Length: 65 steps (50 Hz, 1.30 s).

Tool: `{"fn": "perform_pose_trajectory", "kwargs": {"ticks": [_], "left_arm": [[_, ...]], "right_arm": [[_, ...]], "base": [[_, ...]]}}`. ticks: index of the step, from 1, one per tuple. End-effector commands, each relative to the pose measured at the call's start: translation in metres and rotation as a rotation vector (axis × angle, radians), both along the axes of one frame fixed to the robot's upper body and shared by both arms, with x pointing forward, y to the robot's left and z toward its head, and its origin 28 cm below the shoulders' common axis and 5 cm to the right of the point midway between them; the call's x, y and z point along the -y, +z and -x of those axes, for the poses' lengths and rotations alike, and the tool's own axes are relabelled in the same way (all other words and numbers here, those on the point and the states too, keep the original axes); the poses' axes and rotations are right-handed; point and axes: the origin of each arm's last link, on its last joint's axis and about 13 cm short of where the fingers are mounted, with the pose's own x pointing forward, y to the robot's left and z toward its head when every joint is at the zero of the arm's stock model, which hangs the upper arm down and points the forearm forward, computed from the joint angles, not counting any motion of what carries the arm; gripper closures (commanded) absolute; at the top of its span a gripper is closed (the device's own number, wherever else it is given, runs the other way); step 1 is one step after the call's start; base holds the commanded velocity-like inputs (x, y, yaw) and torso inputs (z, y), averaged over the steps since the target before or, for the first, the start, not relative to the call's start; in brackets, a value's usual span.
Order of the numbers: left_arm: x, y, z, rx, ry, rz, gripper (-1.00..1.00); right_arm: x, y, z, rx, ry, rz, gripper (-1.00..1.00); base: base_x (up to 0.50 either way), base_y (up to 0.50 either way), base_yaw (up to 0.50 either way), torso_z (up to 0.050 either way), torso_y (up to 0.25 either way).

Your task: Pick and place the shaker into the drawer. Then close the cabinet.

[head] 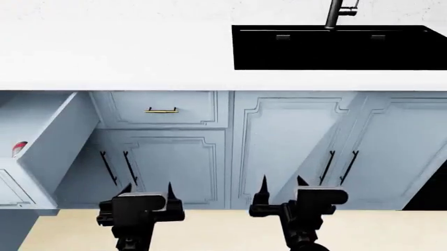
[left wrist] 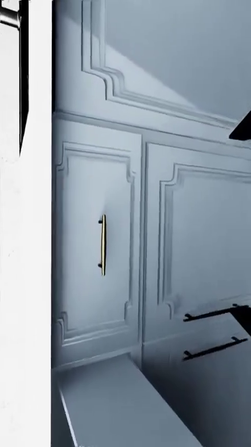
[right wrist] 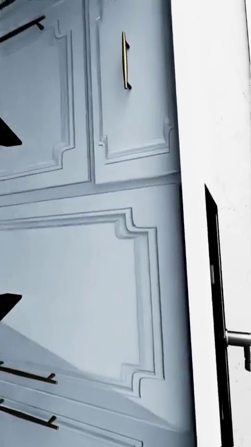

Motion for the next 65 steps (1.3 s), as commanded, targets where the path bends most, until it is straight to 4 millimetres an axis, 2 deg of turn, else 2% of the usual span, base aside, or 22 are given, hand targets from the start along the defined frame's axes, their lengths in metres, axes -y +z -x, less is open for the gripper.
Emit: {"fn": "perform_pose_trajectory", "kwargs": {"ticks": [1, 14, 22, 23, 24, 25, 31, 65], "left_arm": [[-0.002, -0.007, 0.001, -0.066, -0.009, 0.047, -1.00], [-0.001, -0.009, 0.000, -0.093, -0.006, 0.008, -1.00], [-0.001, -0.005, 0.004, -0.027, -0.005, 0.008, -1.00], [-0.008, 0.015, 0.003, -0.238, -0.091, 0.013, -1.00], [-0.002, -0.005, 0.004, -0.029, 0.002, 0.015, -1.00], [-0.001, -0.005, 0.004, -0.026, 0.001, 0.014, -1.00], [-0.001, -0.005, 0.005, -0.012, 0.012, 0.033, -1.00], [-0.001, -0.007, 0.005, -0.059, -0.006, 0.060, -1.00]], "right_arm": [[0.000, -0.004, 0.002, -0.010, 0.004, 0.006, -1.00], [0.000, -0.005, 0.001, -0.022, 0.006, 0.014, -1.00], [0.000, -0.005, 0.002, -0.013, 0.004, 0.015, -1.00], [0.015, 0.037, -0.001, -0.019, -0.005, 0.230, -1.00], [0.000, -0.003, 0.007, -0.007, 0.003, 0.018, -1.00], [0.000, -0.005, 0.002, -0.012, 0.002, 0.018, -1.00], [-0.001, -0.006, 0.001, -0.025, 0.008, 0.019, -1.00], [-0.001, -0.009, 0.000, -0.069, 0.028, -0.004, -1.00]], "base": [[0.00, 0.00, 0.00, 0.000, 0.000], [0.00, 0.00, 0.00, 0.000, 0.000], [0.00, 0.00, 0.00, 0.000, 0.000], [0.00, 0.00, 0.00, 0.000, 0.000], [0.00, 0.00, 0.00, 0.000, 0.000], [0.00, 0.00, 0.00, 0.000, 0.000], [0.00, -0.05, 0.00, 0.000, 0.000], [0.02, -0.50, 0.00, 0.000, 0.000]]}}
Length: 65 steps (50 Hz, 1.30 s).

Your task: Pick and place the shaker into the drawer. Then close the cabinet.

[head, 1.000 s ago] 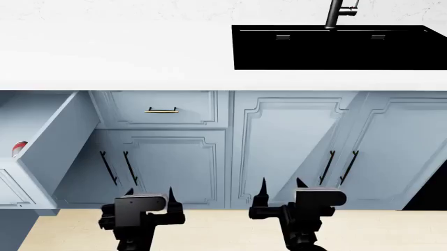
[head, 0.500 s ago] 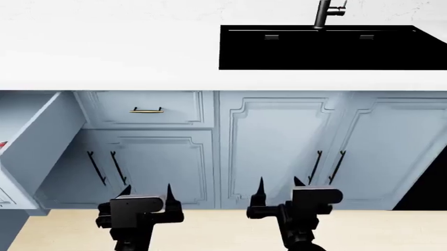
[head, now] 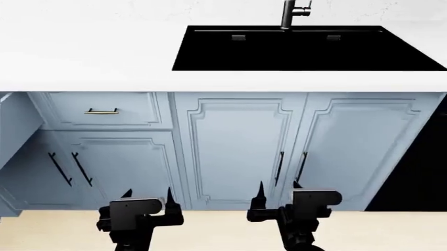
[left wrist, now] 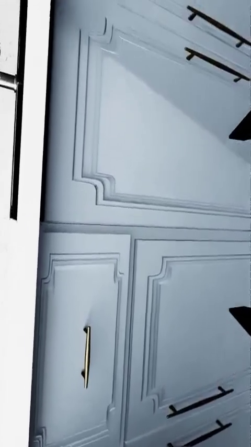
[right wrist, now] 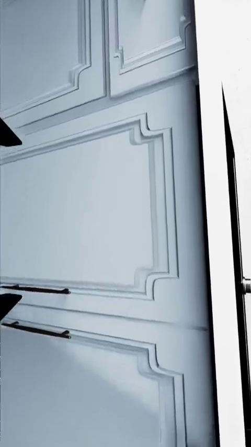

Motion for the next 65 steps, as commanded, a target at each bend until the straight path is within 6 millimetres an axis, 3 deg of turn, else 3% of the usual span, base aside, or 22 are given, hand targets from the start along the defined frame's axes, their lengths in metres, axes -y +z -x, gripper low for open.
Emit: {"fn": "perform_pose_trajectory", "kwargs": {"ticks": [1, 65], "left_arm": [[0.0016, -0.0022, -0.0016, -0.032, 0.003, 0.009, -1.00], [0.0023, -0.0026, -0.0015, -0.041, -0.001, 0.007, -1.00]], "right_arm": [[-0.0001, -0.0002, 0.0000, -0.011, 0.004, -0.008, -1.00], [0.0008, -0.0007, 0.0002, -0.015, 0.008, -0.026, -1.00]], "base": [[0.03, -0.50, 0.00, 0.000, 0.000], [0.10, -0.50, 0.00, 0.000, 0.000]]}}
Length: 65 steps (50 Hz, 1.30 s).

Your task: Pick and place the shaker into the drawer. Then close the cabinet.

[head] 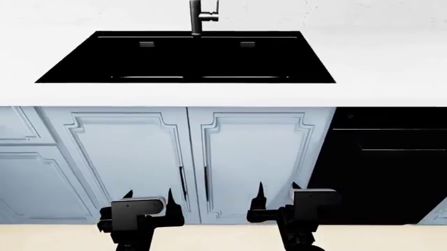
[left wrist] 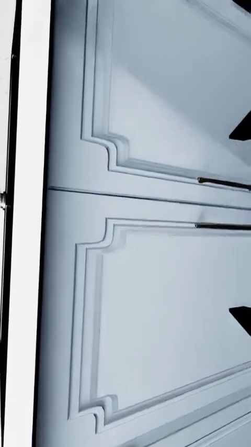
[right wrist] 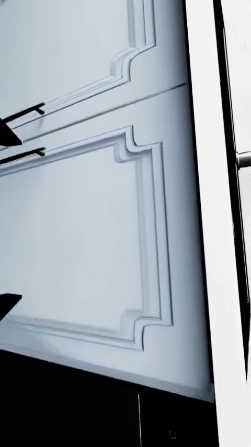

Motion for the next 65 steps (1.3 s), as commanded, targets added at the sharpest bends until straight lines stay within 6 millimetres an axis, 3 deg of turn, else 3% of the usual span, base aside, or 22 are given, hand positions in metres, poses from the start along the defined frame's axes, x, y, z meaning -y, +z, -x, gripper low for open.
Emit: {"fn": "perform_pose_trajectory", "kwargs": {"ticks": [1, 14, 16, 25, 26, 28, 32, 35, 37, 43, 47, 52, 57, 65], "left_arm": [[0.001, -0.002, -0.002, -0.024, 0.000, 0.014, -1.00], [0.001, -0.001, -0.002, -0.023, -0.001, 0.026, -1.00], [0.001, 0.000, -0.001, -0.012, 0.002, 0.027, -1.00], [-0.001, 0.001, -0.001, -0.050, -0.034, 0.046, -1.00], [-0.005, 0.014, -0.001, -0.047, -0.060, 0.024, -1.00], [-0.020, 0.050, -0.003, -0.031, -0.100, -0.029, -1.00], [-0.059, 0.146, 0.005, 0.012, -0.187, -0.202, -1.00], [-0.074, 0.208, 0.015, 0.030, -0.249, -0.306, -1.00], [-0.078, 0.234, 0.024, 0.031, -0.323, -0.355, -1.00], [-0.098, 0.269, 0.037, 0.011, -0.336, -0.462, -1.00], [-0.121, 0.305, 0.048, 0.039, -0.250, -0.520, -1.00], [-0.139, 0.332, 0.065, 0.061, -0.150, -0.561, -1.00], [-0.157, 0.338, 0.073, 0.053, -0.034, -0.540, -1.00], [-0.174, 0.320, 0.077, 0.036, 0.053, -0.519, -1.00]], "right_arm": [[0.000, 0.000, 0.000, -0.002, 0.000, -0.007, -1.00], [0.001, 0.001, 0.000, 0.004, -0.004, -0.022, -1.00], [0.001, 0.003, 0.007, 0.018, -0.004, -0.023, -1.00], [0.002, 0.003, -0.002, -0.011, -0.010, -0.014, -1.00], [0.005, 0.020, -0.006, 0.010, 0.009, 0.015, -1.00], [0.017, 0.073, -0.018, 0.077, 0.050, 0.077, -1.00], [0.046, 0.201, -0.036, 0.224, 0.106, 0.249, -1.00], [0.059, 0.261, -0.039, 0.295, 0.133, 0.342, -1.00], [0.064, 0.286, -0.039, 0.328, 0.136, 0.415, -1.00], [0.071, 0.319, -0.030, 0.357, 0.174, 0.517, -1.00], [0.081, 0.347, -0.021, 0.399, 0.154, 0.570, -1.00], [0.092, 0.375, -0.009, 0.453, 0.101, 0.607, -1.00], [0.095, 0.381, -0.006, 0.463, 0.071, 0.607, -1.00], [0.089, 0.385, -0.006, 0.487, 0.062, 0.612, -1.00]], "base": [[0.11, -0.50, 0.00, 0.000, 0.000], [0.11, -0.17, 0.00, 0.000, 0.000], [0.00, 0.00, 0.00, 0.000, 0.000], [0.00, 0.00, 0.00, 0.000, 0.000], [0.00, 0.00, 0.00, 0.000, 0.000], [0.00, 0.00, 0.00, 0.000, 0.000], [0.00, 0.00, 0.00, 0.000, 0.000], [0.00, 0.00, 0.00, 0.000, 0.000], [0.00, 0.00, 0.00, 0.000, 0.000], [0.00, 0.00, 0.00, 0.000, 0.000], [0.00, 0.00, 0.00, 0.000, 0.000], [0.00, 0.00, 0.00, 0.000, 0.000], [0.21, -0.04, 0.00, 0.000, 0.000], [0.50, -0.09, 0.00, 0.000, 0.000]]}}
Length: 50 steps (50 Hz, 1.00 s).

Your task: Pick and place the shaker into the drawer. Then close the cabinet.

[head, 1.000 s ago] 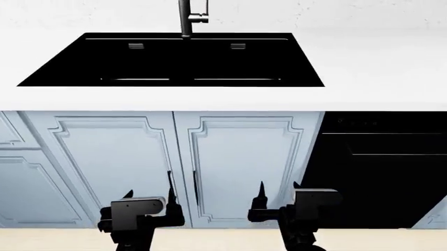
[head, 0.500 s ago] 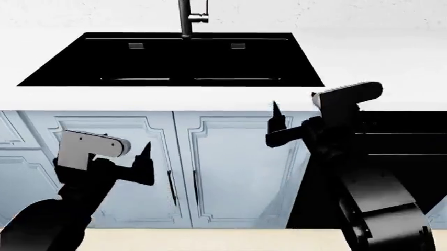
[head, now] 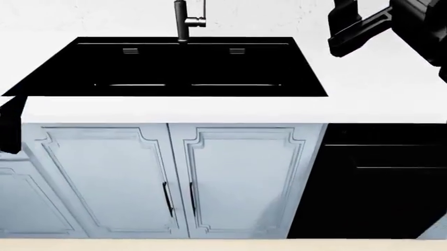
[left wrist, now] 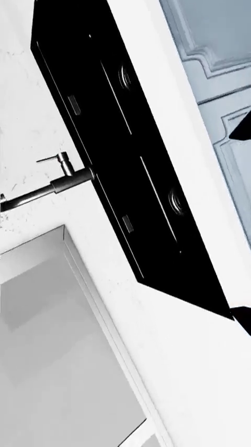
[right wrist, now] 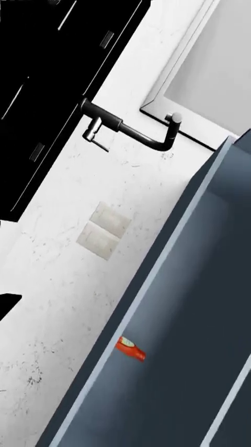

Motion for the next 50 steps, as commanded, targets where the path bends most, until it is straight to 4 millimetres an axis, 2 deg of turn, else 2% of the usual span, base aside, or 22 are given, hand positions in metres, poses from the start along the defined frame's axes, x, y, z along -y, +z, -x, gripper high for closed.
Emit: {"fn": "perform_pose_trajectory", "kwargs": {"ticks": [1, 13, 20, 34, 50], "left_arm": [[-0.023, 0.007, 0.023, 0.020, 0.131, -0.031, -1.00], [-0.019, -0.002, 0.013, 0.009, 0.120, -0.010, -1.00], [-0.017, -0.008, 0.016, 0.008, 0.114, 0.000, -1.00], [-0.007, 0.001, 0.017, 0.029, 0.061, -0.008, -1.00], [-0.003, -0.007, 0.017, 0.013, 0.039, -0.002, -1.00]], "right_arm": [[0.003, 0.023, 0.012, 0.061, -0.039, 0.026, -1.00], [-0.005, 0.018, 0.011, 0.080, 0.005, 0.054, -1.00], [-0.009, 0.015, 0.010, 0.091, 0.026, 0.074, -1.00], [-0.010, 0.009, 0.012, 0.080, 0.041, 0.063, -1.00], [-0.010, 0.004, 0.011, 0.075, 0.053, 0.042, -1.00]], "base": [[0.50, -0.08, 0.00, 0.000, 0.000], [0.50, -0.04, 0.00, 0.000, 0.000], [0.50, 0.02, 0.00, 0.000, 0.000], [0.50, 0.02, 0.00, 0.000, 0.001], [0.50, 0.20, 0.00, 0.000, 0.001]]}}
